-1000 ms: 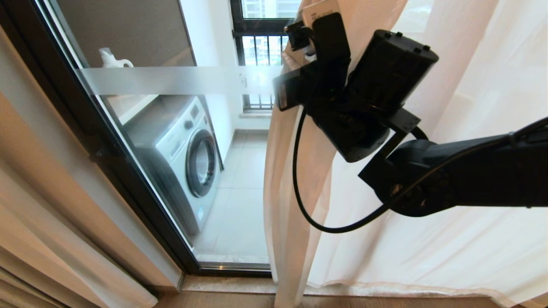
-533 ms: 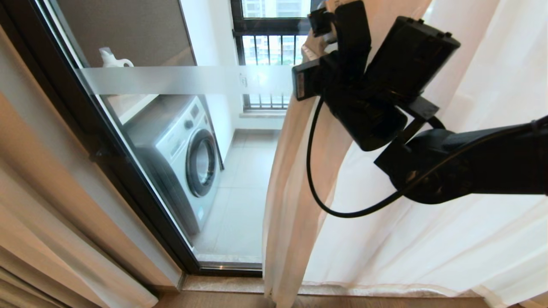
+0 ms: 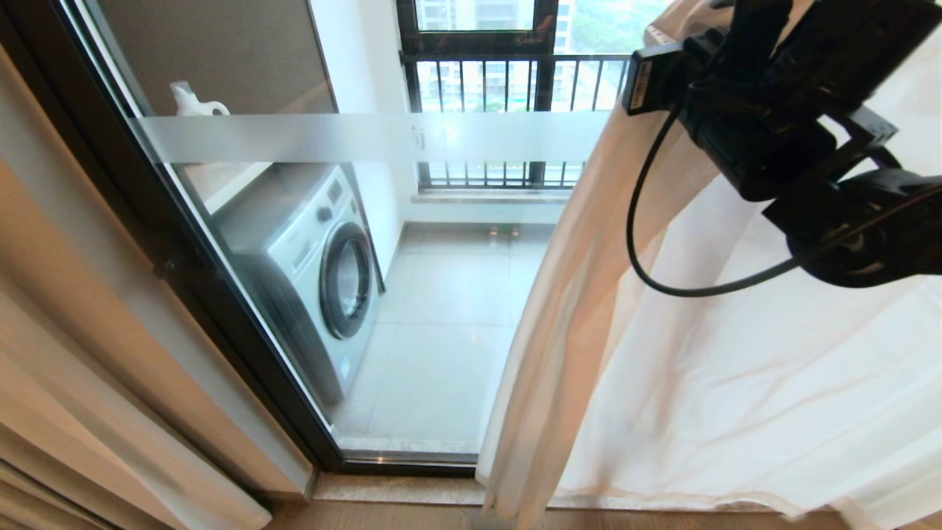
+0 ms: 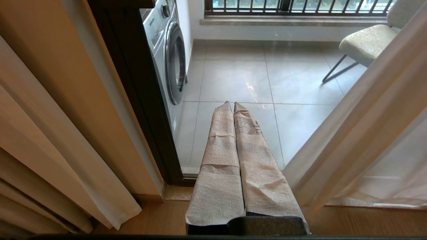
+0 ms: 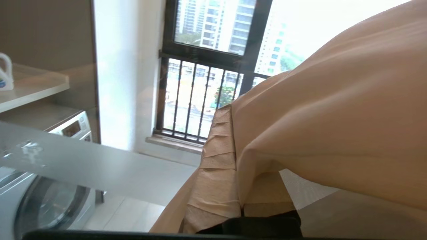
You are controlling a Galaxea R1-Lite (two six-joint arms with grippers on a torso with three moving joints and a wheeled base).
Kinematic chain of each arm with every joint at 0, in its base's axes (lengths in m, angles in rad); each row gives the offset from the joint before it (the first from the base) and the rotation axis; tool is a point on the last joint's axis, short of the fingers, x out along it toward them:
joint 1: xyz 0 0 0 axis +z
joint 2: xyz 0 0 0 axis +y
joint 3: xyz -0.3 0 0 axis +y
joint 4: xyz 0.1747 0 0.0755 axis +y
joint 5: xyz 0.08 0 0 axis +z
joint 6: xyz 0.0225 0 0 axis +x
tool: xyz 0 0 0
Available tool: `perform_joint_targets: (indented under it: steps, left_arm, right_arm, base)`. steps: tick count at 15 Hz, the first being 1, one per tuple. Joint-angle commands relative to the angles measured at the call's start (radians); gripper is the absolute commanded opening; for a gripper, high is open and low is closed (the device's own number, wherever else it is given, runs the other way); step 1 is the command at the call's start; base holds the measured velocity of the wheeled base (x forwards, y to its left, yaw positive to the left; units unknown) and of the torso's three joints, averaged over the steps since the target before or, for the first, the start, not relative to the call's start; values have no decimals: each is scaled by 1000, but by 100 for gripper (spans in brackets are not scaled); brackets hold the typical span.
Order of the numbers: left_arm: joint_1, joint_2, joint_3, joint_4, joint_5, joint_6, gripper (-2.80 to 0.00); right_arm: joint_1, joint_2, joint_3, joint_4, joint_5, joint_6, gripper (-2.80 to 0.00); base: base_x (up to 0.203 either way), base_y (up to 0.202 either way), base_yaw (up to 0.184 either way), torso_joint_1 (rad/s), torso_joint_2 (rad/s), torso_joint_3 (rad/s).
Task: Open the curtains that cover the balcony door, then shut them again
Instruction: Close the inner curtains on both sides
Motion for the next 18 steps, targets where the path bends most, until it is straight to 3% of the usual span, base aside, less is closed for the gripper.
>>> perform_joint_targets:
  steps: [1, 8, 9, 13, 18]
  left_arm:
    - [0, 0, 0, -2, 0, 0, -280]
    - [0, 0, 0, 0, 0, 0, -280]
    - [0, 0, 0, 0, 0, 0, -280]
    - [0, 0, 0, 0, 0, 0, -280]
    - [0, 0, 0, 0, 0, 0, -280]
  right_arm:
    - [-26, -31, 13, -15, -1, 0, -280]
    - [-26, -25, 43, -18, -1, -1, -280]
    - [-26, -25, 43, -18, -1, -1, 0]
    - [-27, -34, 84, -19, -3, -3, 0]
    - [-26, -165, 269, -20, -3, -11, 0]
  base:
    - [0, 0, 0, 0, 0, 0]
    - [0, 0, 0, 0, 0, 0]
    - [0, 0, 0, 0, 0, 0]
    - [0, 0, 0, 0, 0, 0]
    - [0, 0, 0, 0, 0, 0]
